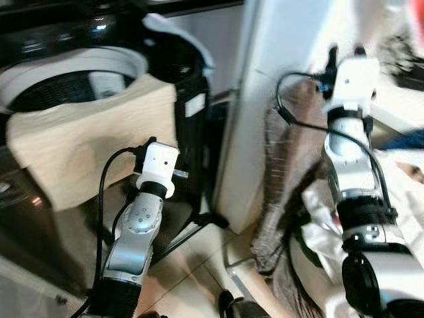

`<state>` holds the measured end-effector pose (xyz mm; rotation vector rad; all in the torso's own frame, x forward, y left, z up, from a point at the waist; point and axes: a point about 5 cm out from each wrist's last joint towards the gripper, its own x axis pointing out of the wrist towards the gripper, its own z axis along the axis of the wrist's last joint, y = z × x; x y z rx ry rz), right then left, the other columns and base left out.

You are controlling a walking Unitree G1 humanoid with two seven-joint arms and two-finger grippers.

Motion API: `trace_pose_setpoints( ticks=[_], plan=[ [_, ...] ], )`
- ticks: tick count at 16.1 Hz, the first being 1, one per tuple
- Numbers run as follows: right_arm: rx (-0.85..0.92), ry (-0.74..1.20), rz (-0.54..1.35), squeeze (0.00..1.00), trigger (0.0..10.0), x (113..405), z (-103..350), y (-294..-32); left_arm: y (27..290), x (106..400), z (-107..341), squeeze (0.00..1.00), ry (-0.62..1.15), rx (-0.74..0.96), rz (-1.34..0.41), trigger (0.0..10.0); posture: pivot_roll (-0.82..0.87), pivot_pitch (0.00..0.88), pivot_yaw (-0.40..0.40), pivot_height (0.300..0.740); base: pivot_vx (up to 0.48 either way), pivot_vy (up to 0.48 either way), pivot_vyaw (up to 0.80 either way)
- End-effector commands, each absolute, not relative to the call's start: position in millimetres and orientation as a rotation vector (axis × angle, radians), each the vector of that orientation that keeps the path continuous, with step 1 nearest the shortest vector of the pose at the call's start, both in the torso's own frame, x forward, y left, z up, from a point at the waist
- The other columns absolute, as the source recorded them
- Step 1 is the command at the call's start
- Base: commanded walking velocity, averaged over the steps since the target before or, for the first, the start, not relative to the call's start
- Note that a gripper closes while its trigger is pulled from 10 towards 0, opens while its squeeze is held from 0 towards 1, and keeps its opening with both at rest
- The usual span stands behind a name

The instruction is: Clothes washing

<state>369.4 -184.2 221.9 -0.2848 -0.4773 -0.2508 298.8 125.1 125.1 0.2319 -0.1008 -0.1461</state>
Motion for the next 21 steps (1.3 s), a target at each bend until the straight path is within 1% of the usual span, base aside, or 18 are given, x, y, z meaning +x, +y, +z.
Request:
trace_pose_setpoints(
  ticks=[1,2,5,6,7,10,17,20,21],
  plan=[
    [-0.269,-0.438,-0.238,0.00,10.0,369,213,-178,120,301,126,0.00,-0.107,0.229,-0.173,10.0,0.07,0.000,-0.026,0.740,0.000,0.000,-0.75],
    [-0.252,-0.411,-0.220,0.00,10.0,367,204,-169,119,301,126,0.00,-0.108,0.234,-0.183,10.0,0.06,0.000,-0.020,0.740,0.000,0.000,-0.75],
    [-0.243,-0.356,-0.277,0.00,10.0,364,193,-172,119,302,126,0.00,-0.107,0.241,-0.196,10.0,0.06,0.000,-0.020,0.740,0.000,0.000,-0.76],
    [-0.222,-0.324,-0.267,0.00,10.0,364,187,-172,118,302,125,0.00,-0.107,0.242,-0.199,10.0,0.05,0.001,-0.010,0.740,0.000,0.000,-0.74],
    [-0.209,-0.318,-0.256,1.00,10.0,363,185,-170,118,302,125,0.00,-0.108,0.244,-0.201,10.0,0.05,0.000,-0.011,0.740,0.000,0.000,-0.78],
    [-0.181,-0.287,-0.252,1.00,10.0,361,178,-168,117,303,125,0.00,-0.110,0.250,-0.210,10.0,0.05,0.000,-0.011,0.740,0.000,0.000,-0.80],
    [-0.187,-0.278,-0.234,1.00,10.0,362,176,-164,117,302,123,0.00,-0.110,0.248,-0.209,10.0,0.05,0.001,-0.016,0.740,0.000,0.000,-0.80],
    [-0.189,-0.265,-0.182,1.00,10.0,365,177,-156,117,302,122,0.00,-0.109,0.247,-0.206,10.0,0.05,0.003,-0.018,0.740,0.000,0.000,0.00],
    [-0.154,-0.230,-0.129,1.00,10.0,369,176,-151,118,302,122,0.00,-0.109,0.247,-0.205,10.0,0.05,0.003,-0.018,0.740,0.000,0.000,0.00]
  ],
)
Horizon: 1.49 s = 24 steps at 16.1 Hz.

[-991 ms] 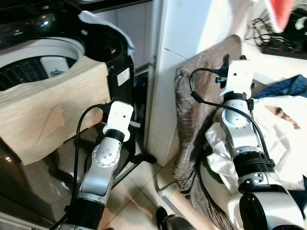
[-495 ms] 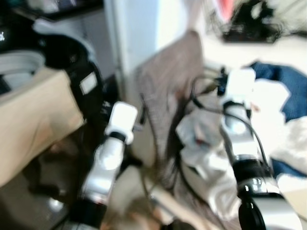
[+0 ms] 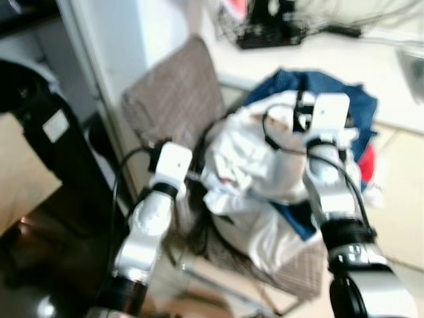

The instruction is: Clothes washing

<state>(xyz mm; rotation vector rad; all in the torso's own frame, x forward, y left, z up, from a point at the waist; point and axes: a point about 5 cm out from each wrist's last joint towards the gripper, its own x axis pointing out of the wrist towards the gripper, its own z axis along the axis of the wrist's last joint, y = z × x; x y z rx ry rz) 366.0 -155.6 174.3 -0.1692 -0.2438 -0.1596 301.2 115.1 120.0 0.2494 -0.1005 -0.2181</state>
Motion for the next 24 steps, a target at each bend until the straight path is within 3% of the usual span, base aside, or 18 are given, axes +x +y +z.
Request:
trace_pose_setpoints(
  ticks=[1,2,8,10,16,21,22,23,24],
  plan=[
    [-0.139,-0.212,-0.095,1.00,10.0,370,175,-148,118,302,122,0.00,-0.110,0.247,-0.204,10.0,0.05,0.003,-0.018,0.740,0.000,0.000,0.00],
    [-0.072,-0.138,-0.024,0.00,10.0,377,172,-143,118,303,123,0.00,-0.111,0.246,-0.203,10.0,0.05,0.003,-0.018,0.740,0.000,0.000,0.00],
    [0.261,0.010,-0.050,0.00,10.0,393,183,-152,119,304,125,0.00,-0.118,0.249,-0.200,10.0,0.07,0.003,-0.017,0.740,0.000,0.000,0.00],
    [0.305,0.011,-0.034,0.00,10.0,392,203,-138,121,303,125,0.00,-0.116,0.252,-0.196,10.0,0.07,0.002,-0.016,0.740,0.000,0.000,0.00],
    [0.391,0.269,-0.153,0.00,10.0,388,166,-148,120,304,126,0.00,-0.118,0.252,-0.204,10.0,0.06,0.002,-0.013,0.740,0.000,0.000,0.00],
    [0.286,0.493,-0.172,0.00,10.0,373,116,-151,121,304,126,0.00,-0.116,0.257,-0.207,10.0,0.07,0.000,-0.018,0.740,0.000,0.000,0.00],
    [0.281,0.573,-0.177,0.00,6.0,367,96,-152,121,304,126,0.00,-0.117,0.257,-0.206,10.0,0.07,0.000,-0.021,0.740,0.000,0.000,0.00],
    [0.269,0.606,-0.192,0.00,4.7,363,88,-154,121,304,126,0.00,-0.117,0.257,-0.205,10.0,0.07,0.000,-0.021,0.740,0.000,0.000,0.00],
    [0.252,0.622,-0.192,0.00,0.0,360,80,-154,121,304,126,0.00,-0.119,0.257,-0.206,10.0,0.08,0.000,-0.021,0.740,0.000,0.000,0.00]
  ],
)
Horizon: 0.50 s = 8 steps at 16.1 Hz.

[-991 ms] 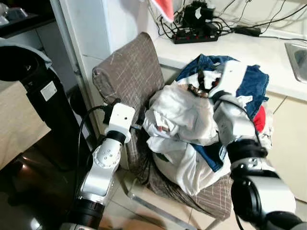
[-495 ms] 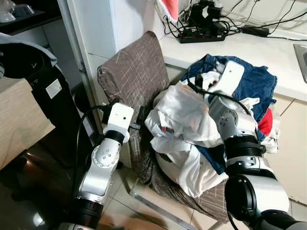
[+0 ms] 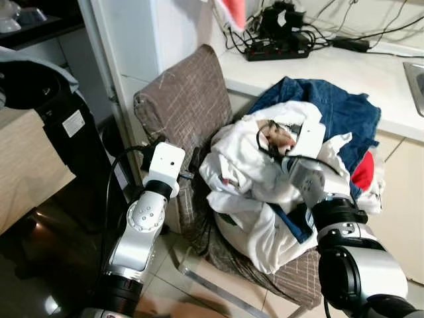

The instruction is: Clothes washing

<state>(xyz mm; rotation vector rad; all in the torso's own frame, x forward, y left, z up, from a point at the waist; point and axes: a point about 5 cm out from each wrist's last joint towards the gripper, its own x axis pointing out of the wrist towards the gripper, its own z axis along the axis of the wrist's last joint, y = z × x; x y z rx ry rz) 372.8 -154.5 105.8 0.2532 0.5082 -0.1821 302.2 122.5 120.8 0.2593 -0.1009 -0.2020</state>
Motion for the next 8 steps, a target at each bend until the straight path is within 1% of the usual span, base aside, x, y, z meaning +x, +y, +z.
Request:
trace_pose_setpoints(
  ticks=[1,2,3,5,8],
  plan=[
    [0.245,0.612,-0.190,0.00,0.0,361,81,-154,121,304,127,0.00,-0.120,0.257,-0.206,10.0,0.08,0.000,-0.020,0.740,0.000,0.000,0.00],
    [0.237,0.593,-0.184,0.00,0.0,363,84,-153,121,305,127,0.00,-0.120,0.258,-0.206,10.0,0.08,0.000,-0.020,0.740,0.000,0.000,0.00],
    [0.205,0.494,-0.152,0.00,0.0,373,102,-151,121,305,127,0.00,-0.119,0.259,-0.205,10.0,0.08,0.000,-0.018,0.740,0.000,0.000,0.00],
    [0.197,0.462,-0.144,0.00,0.0,377,107,-151,121,305,127,0.00,-0.119,0.259,-0.206,10.0,0.08,0.000,-0.017,0.740,0.000,0.000,0.00],
    [0.093,0.343,-0.147,0.00,0.0,382,119,-154,120,305,127,0.00,-0.119,0.257,-0.207,10.0,0.07,0.000,-0.017,0.740,0.000,0.000,0.00]
  ],
)
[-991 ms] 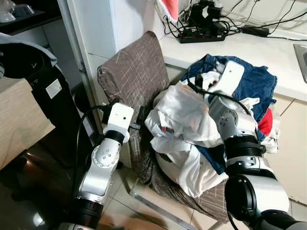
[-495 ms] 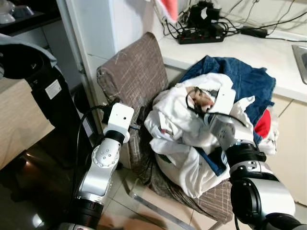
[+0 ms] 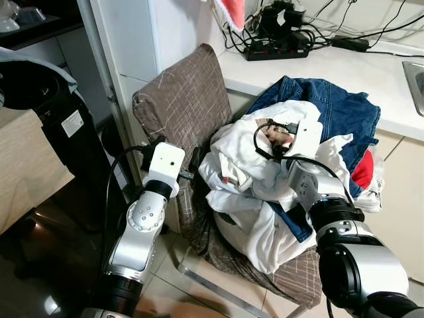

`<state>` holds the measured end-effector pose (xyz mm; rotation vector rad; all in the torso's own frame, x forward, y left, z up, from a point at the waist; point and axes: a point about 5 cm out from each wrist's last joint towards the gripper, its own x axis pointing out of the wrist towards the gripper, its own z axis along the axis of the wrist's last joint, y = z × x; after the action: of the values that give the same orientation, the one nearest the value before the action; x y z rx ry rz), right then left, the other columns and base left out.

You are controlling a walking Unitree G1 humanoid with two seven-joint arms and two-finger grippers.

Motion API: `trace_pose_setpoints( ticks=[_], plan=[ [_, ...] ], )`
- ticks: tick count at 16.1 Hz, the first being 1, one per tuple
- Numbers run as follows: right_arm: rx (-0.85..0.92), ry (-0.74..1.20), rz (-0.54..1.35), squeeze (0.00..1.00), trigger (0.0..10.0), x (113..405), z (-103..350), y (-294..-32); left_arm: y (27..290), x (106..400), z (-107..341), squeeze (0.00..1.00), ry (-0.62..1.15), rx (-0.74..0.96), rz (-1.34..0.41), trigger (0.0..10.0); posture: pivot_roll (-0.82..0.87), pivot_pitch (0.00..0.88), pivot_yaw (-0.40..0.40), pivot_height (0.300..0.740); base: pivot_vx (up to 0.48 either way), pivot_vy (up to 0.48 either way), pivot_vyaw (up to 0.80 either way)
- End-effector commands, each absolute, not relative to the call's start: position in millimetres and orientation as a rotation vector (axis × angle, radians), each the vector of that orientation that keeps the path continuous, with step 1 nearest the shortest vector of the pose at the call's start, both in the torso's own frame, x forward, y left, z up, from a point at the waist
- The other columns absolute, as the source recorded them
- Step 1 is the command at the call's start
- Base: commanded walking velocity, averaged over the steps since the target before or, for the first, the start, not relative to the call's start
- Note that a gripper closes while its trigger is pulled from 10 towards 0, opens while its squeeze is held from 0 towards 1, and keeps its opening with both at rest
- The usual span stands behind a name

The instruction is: Clothes washing

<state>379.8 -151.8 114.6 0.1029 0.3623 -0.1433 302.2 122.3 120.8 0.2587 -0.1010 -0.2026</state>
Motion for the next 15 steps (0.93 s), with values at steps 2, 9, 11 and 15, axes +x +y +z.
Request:
trace_pose_setpoints(
  ticks=[2,9,11,15],
  plan=[
    [0.041,0.233,-0.144,0.00,0.0,386,135,-154,119,305,126,0.00,-0.117,0.255,-0.208,10.0,0.07,0.000,-0.018,0.740,0.000,0.000,0.00],
    [0.039,0.099,-0.106,0.00,0.0,392,158,-149,119,305,127,0.00,-0.119,0.254,-0.211,10.0,0.07,0.001,-0.016,0.740,0.000,0.000,0.00],
    [0.177,0.153,-0.003,0.00,0.0,392,154,-135,119,304,127,0.00,-0.119,0.255,-0.210,10.0,0.07,0.004,-0.016,0.740,0.000,0.000,0.00],
    [0.136,0.057,0.015,0.00,0.0,396,176,-137,119,304,126,0.00,-0.117,0.257,-0.211,10.0,0.07,0.006,-0.015,0.740,0.000,0.000,0.00]
  ],
)
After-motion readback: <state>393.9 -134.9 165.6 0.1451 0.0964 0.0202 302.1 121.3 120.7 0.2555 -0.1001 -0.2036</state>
